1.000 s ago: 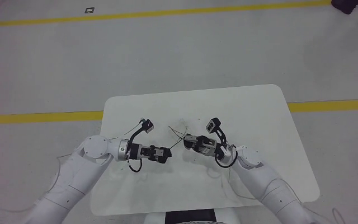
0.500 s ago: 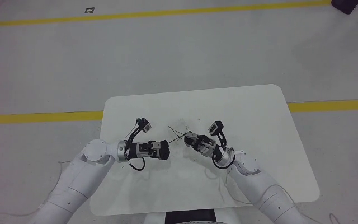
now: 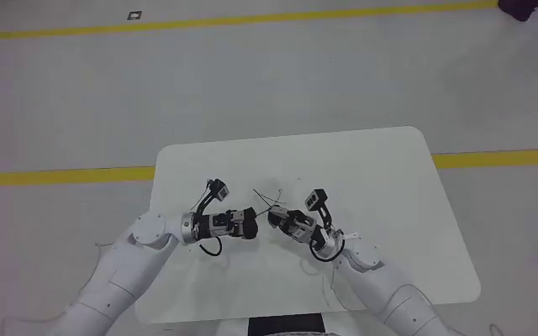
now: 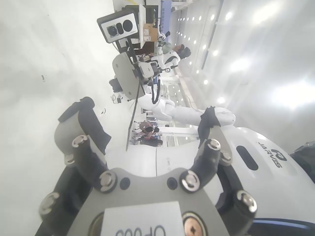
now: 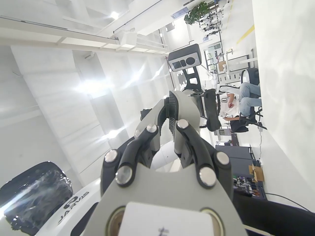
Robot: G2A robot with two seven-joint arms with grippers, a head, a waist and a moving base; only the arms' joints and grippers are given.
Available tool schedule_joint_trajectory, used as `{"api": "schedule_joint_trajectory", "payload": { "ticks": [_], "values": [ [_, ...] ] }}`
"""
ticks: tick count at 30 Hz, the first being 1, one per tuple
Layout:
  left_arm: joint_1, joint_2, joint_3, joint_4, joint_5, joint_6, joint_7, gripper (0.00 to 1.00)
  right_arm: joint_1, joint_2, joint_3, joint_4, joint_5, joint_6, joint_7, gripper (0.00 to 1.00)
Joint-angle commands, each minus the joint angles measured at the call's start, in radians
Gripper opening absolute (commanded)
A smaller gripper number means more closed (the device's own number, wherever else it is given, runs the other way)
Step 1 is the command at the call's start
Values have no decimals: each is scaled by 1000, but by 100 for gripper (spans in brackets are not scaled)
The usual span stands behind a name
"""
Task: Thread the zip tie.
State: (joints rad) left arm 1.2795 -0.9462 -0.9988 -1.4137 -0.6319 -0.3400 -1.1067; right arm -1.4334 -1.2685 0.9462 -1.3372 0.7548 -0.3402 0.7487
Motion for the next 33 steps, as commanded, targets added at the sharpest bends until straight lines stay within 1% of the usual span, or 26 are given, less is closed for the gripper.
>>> {"api": "schedule_joint_trajectory", "payload": {
  "ticks": [1, 5, 7, 8, 12, 21, 24, 30, 31, 32, 33],
  "values": [
    [0, 0, 0, -1, 0, 0, 0, 100, -1, -1, 4, -4, -4, 0, -2, 0],
    [0, 0, 0, -1, 0, 0, 0, 100, -1, -1, 4, -4, -4, 0, -2, 0],
    [6, -2, 5, -10, 7, 6, 32, 100, -3, -1, 3, -9, -22, 5, -22, 0],
    [7, -2, 6, -11, 11, 7, 36, 100, -6, -1, 2, -17, -30, 8, -32, 0],
    [8, -2, 10, -5, 19, 9, 40, 100, -16, -4, 0, -35, -17, 8, -43, 0],
    [4, -3, 13, -2, 22, 14, 35, 100, -17, -6, -2, -36, -25, 7, -57, 0],
    [10, -4, 16, -15, 26, 13, 67, 100, -19, -5, -3, -48, -76, 20, -91, 0],
    [16, -3, 7, -21, 21, 2, 72, 100, -30, 0, 5, -73, -149, 49, -127, 0],
    [17, -2, 6, -21, 18, 0, 71, 94, -32, 0, 6, -77, -159, 54, -131, 0],
    [17, -2, 2, -21, 18, 0, 74, 68, -35, 1, 9, -81, -172, 60, -139, 0],
    [18, -2, 1, -22, 18, 0, 73, 51, -38, 2, 11, -86, -176, 62, -142, 0]
  ]
}}
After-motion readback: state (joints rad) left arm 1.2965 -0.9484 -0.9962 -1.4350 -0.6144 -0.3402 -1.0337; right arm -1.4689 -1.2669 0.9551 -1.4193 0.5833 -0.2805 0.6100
